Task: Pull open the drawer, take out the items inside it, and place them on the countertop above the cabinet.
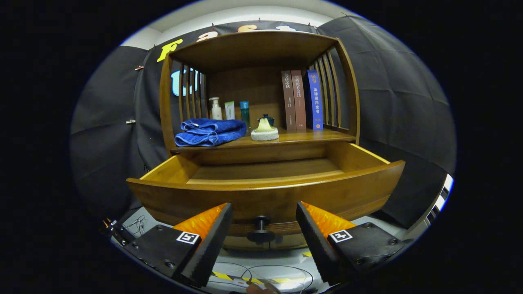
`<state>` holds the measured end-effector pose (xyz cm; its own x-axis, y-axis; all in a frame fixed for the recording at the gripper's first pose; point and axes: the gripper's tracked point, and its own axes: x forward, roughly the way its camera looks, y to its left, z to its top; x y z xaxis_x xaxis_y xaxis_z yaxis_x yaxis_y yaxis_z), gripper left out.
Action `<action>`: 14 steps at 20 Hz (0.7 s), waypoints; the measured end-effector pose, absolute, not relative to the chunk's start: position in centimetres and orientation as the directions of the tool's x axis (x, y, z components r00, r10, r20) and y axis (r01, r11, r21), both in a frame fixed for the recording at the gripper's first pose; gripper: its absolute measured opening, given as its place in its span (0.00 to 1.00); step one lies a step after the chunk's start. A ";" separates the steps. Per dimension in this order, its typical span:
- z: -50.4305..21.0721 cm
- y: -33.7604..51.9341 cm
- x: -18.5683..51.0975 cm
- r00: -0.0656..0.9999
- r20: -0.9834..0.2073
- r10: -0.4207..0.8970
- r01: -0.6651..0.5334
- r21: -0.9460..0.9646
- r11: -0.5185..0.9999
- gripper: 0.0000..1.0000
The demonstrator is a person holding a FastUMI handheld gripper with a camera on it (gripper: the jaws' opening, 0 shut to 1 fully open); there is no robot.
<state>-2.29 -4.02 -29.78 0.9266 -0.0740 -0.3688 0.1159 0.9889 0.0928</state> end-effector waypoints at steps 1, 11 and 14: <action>-30.0 -4.1 -2.0 0.925 -0.372 -0.074 0.118 0.097 0.988 0.99; -29.8 -4.9 2.4 0.929 -0.364 -0.069 0.119 0.116 0.986 0.99; -30.7 -5.1 5.1 0.927 -0.369 -0.067 0.118 0.117 0.986 1.00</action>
